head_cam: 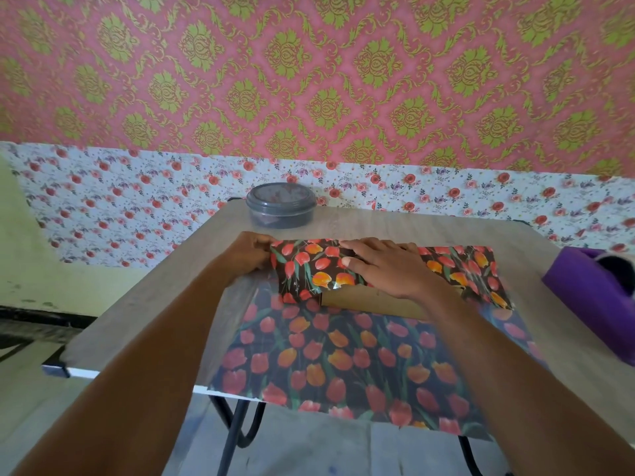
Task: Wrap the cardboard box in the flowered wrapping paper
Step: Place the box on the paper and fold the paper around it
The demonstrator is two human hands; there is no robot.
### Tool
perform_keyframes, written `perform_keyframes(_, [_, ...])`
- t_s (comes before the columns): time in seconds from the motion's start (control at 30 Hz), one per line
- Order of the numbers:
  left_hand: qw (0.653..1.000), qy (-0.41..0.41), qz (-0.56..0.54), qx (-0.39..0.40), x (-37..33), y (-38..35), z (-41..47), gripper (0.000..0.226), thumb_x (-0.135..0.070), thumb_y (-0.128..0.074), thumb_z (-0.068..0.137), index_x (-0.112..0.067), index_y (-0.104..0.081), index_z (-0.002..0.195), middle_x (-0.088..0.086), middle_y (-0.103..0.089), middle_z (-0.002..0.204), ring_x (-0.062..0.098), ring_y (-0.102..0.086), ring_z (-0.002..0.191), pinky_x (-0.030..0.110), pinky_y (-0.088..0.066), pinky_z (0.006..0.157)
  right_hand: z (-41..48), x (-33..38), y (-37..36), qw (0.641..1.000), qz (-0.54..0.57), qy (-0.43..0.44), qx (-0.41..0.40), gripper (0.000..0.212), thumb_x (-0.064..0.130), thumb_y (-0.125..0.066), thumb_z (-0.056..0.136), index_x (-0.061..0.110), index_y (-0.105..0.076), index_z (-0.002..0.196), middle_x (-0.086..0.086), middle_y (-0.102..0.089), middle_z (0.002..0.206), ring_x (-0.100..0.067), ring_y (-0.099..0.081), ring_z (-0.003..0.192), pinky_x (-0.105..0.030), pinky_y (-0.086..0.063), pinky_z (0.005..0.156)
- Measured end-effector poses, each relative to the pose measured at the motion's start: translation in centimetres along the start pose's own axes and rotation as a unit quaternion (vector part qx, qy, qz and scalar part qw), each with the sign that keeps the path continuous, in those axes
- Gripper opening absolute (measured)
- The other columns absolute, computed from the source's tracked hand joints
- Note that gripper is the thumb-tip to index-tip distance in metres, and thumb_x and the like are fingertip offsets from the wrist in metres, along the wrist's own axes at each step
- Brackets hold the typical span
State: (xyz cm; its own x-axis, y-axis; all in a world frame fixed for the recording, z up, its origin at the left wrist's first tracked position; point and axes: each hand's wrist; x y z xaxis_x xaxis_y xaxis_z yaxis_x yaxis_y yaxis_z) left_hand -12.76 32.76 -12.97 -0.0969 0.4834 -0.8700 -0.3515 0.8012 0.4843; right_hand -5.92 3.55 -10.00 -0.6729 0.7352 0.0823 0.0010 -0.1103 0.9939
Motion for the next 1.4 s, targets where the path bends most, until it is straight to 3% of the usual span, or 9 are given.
perform_keyframes(0.13, [0.999,0.012,0.010,-0.042,0.0,-0.6,0.2,0.031,0.018,-0.054,0.089,0.005,-0.075,0.108,0.022,-0.073,0.095,0.025,-0.063,0.078,0.041,-0.059,0.083,-0.1,0.2,0.1,1.000,0.000,0.001,0.000,0.054,0.066,-0.016,0.102,0.052,-0.019,0.153,0.013,-0.029,0.164,-0.024,-0.032,0.148,-0.056,-0.019,0.114])
perform_keyframes(0.27, [0.997,0.016,0.013,-0.070,0.3,-0.3,0.3,0.026,0.019,-0.054,0.090,0.009,-0.074,0.102,0.019,-0.070,0.088,0.015,-0.058,0.059,0.020,-0.055,0.058,-0.3,0.1,0.2,1.000,0.000,0.003,0.001,0.054,0.067,-0.014,0.100,0.053,-0.018,0.153,0.013,-0.030,0.164,-0.023,-0.032,0.148,-0.056,-0.020,0.114])
perform_keyframes(0.43, [0.997,-0.007,-0.015,-0.072,1.9,1.8,-0.2,0.022,0.008,-0.070,0.088,-0.010,-0.079,0.097,-0.005,-0.065,0.061,0.000,-0.051,0.052,0.010,-0.045,0.055,-0.3,0.1,0.2,1.000,0.001,0.001,0.002,0.057,0.069,-0.012,0.098,0.053,-0.018,0.152,0.012,-0.030,0.164,-0.024,-0.033,0.148,-0.056,-0.021,0.114])
perform_keyframes(0.57, [0.998,-0.049,0.002,-0.033,2.0,2.1,-0.8,0.040,0.015,-0.063,0.089,-0.013,-0.074,0.116,-0.002,-0.075,0.101,0.002,-0.067,0.086,0.020,-0.055,0.083,-0.2,0.1,0.2,1.000,0.000,-0.001,0.005,0.055,0.068,-0.014,0.099,0.054,-0.018,0.152,0.012,-0.029,0.164,-0.023,-0.033,0.148,-0.057,-0.020,0.113])
perform_keyframes(0.63, [0.998,-0.064,0.001,-0.003,1.2,1.0,-0.8,0.050,0.021,-0.058,0.088,-0.012,-0.071,0.123,0.002,-0.073,0.113,0.011,-0.070,0.095,0.025,-0.059,0.082,-0.2,0.2,0.3,1.000,0.000,-0.003,0.005,0.054,0.067,-0.015,0.100,0.053,-0.018,0.153,0.012,-0.029,0.164,-0.023,-0.033,0.148,-0.056,-0.020,0.113])
perform_keyframes(0.9, [0.993,-0.065,-0.052,-0.083,0.5,-1.3,-0.1,0.035,0.016,-0.055,0.094,-0.012,-0.076,0.092,-0.018,-0.074,0.069,-0.004,-0.070,0.066,0.008,-0.052,0.061,-0.4,0.3,0.4,1.000,0.002,-0.003,0.003,0.053,0.068,-0.016,0.101,0.054,-0.019,0.152,0.012,-0.030,0.163,-0.024,-0.032,0.148,-0.055,-0.019,0.114])
perform_keyframes(1.07, [0.986,-0.128,0.016,-0.107,0.0,-0.4,0.3,0.020,0.016,-0.064,0.088,0.004,-0.077,0.099,0.011,-0.076,0.089,-0.003,-0.069,0.066,0.009,-0.053,0.069,-0.5,0.4,0.3,1.000,-0.001,0.000,-0.001,0.054,0.068,-0.015,0.101,0.054,-0.018,0.152,0.011,-0.031,0.163,-0.024,-0.033,0.148,-0.055,-0.020,0.113])
perform_keyframes(1.23, [0.947,-0.229,0.188,-0.122,-0.8,0.1,1.2,0.024,0.018,-0.060,0.085,0.002,-0.077,0.090,0.009,-0.074,0.087,0.020,-0.065,0.081,0.020,-0.047,0.079,-0.6,0.4,0.3,1.000,-0.002,-0.002,-0.003,0.054,0.068,-0.014,0.100,0.054,-0.018,0.152,0.012,-0.030,0.164,-0.023,-0.032,0.148,-0.054,-0.020,0.114])
perform_keyframes(1.4, [0.984,-0.130,0.098,-0.072,-0.5,-0.5,0.9,0.031,0.021,-0.053,0.085,-0.002,-0.072,0.090,0.011,-0.072,0.084,0.014,-0.065,0.072,0.007,-0.047,0.065,-0.6,0.4,0.4,1.000,0.001,-0.002,-0.001,0.053,0.068,-0.015,0.101,0.055,-0.018,0.153,0.013,-0.028,0.165,-0.023,-0.031,0.149,-0.055,-0.019,0.115])
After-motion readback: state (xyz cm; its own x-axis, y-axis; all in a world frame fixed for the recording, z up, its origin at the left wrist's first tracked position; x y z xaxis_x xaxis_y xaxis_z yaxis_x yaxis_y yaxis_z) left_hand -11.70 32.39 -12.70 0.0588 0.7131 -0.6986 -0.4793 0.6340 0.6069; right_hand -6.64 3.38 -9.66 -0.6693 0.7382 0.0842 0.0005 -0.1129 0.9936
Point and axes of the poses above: each hand's wrist, its own z-axis towards the middle knuckle, its own y-axis out of the back of the hand, x = y × z
